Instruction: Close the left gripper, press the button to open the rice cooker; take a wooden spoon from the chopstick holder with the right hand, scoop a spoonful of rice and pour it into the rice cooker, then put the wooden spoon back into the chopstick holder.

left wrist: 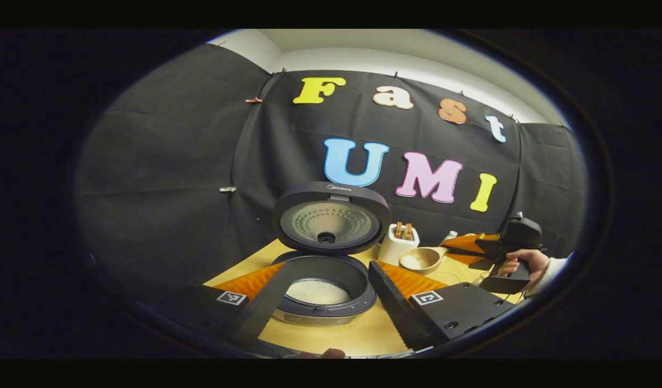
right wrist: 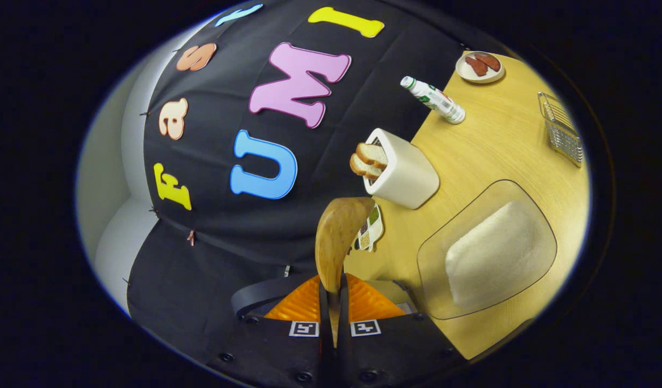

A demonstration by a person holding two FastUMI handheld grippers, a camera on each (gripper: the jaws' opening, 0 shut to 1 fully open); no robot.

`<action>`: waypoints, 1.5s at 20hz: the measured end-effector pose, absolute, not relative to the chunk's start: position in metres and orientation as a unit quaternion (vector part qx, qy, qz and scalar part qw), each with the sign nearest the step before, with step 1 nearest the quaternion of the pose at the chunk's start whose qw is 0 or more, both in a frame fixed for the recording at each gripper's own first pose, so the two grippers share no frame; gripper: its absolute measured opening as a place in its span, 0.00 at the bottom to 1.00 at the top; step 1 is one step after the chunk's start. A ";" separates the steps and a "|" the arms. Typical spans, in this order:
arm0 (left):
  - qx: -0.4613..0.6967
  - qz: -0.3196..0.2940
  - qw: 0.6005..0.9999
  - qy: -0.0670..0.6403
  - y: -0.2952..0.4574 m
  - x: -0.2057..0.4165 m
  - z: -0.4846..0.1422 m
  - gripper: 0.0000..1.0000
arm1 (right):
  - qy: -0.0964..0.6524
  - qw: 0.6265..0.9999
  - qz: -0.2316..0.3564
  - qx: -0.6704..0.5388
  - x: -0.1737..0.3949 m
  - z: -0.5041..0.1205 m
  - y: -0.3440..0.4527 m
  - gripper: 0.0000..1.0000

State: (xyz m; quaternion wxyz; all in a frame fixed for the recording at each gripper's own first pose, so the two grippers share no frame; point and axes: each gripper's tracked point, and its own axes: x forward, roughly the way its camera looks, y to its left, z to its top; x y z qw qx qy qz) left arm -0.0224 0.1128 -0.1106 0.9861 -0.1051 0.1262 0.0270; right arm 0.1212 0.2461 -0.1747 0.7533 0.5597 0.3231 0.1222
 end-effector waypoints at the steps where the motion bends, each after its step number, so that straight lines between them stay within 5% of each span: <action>1: -0.106 0.029 0.986 0.127 0.116 -0.023 -0.112 0.98 | 0.323 0.754 0.128 0.557 0.122 -0.170 0.258 0.07; 5: -0.106 0.040 0.985 0.128 0.128 -0.024 -0.112 0.95 | 0.319 0.764 0.150 0.541 0.123 -0.151 0.299 0.07; 17: -0.118 0.049 0.983 0.131 0.146 -0.024 -0.120 0.95 | 0.272 0.867 0.209 0.362 0.116 -0.142 0.353 0.06; 30: -0.126 0.050 0.981 0.138 0.149 -0.023 -0.131 0.95 | 0.234 0.904 0.275 0.228 0.097 -0.141 0.383 0.06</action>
